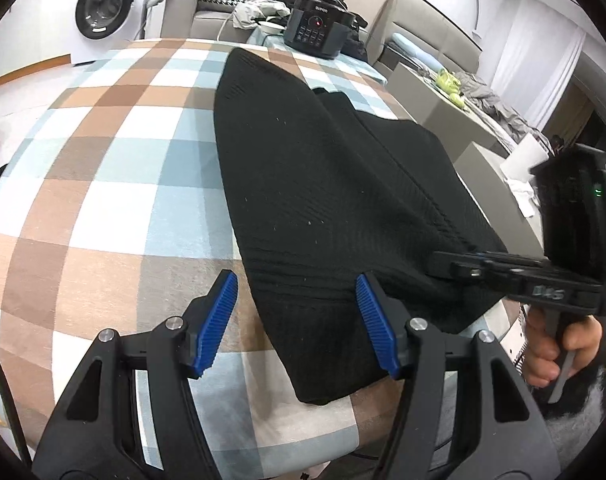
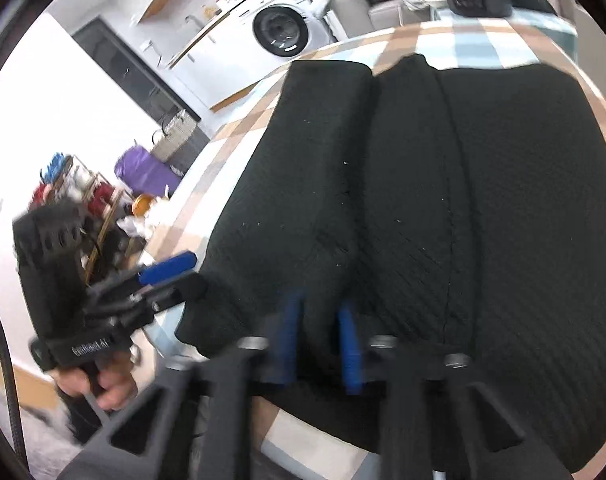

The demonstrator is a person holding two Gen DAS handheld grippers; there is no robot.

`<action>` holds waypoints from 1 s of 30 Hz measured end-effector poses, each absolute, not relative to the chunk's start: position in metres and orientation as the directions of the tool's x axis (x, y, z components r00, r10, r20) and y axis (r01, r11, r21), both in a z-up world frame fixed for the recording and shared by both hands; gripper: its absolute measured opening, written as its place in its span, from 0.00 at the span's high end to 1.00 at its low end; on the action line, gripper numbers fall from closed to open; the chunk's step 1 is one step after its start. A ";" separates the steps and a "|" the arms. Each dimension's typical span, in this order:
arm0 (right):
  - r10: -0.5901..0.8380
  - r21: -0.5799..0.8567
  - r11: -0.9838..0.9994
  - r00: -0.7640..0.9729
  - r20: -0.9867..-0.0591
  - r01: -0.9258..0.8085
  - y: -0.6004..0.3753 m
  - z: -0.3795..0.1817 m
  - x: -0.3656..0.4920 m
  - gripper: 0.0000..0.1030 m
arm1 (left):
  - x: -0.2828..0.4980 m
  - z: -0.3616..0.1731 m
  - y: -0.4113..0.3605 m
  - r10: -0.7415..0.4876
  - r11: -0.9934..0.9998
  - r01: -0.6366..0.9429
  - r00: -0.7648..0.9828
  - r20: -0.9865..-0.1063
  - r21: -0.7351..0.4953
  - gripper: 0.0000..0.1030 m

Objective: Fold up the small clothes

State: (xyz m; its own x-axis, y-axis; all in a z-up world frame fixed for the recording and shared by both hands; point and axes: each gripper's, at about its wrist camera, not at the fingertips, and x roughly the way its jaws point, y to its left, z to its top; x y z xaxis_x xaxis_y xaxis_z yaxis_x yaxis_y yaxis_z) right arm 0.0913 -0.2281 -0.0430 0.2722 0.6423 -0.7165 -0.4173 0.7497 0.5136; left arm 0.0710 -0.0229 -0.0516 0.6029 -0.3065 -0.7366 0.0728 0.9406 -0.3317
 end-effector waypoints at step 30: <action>0.688 0.544 0.702 0.237 -0.686 -0.460 -0.239 -0.023 0.068 0.94 | 0.070 -0.038 -0.038 -0.327 0.938 0.110 0.602 -0.729 -0.330 0.43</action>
State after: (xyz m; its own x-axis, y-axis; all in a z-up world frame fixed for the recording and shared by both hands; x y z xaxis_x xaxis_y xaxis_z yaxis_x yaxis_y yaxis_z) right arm 0.0676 -0.2391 -0.0231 0.2372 0.6877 -0.6862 -0.4605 0.7015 0.5439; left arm 0.0700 -0.0379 -0.0383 0.6019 -0.3270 -0.7286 0.1102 0.9376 -0.3298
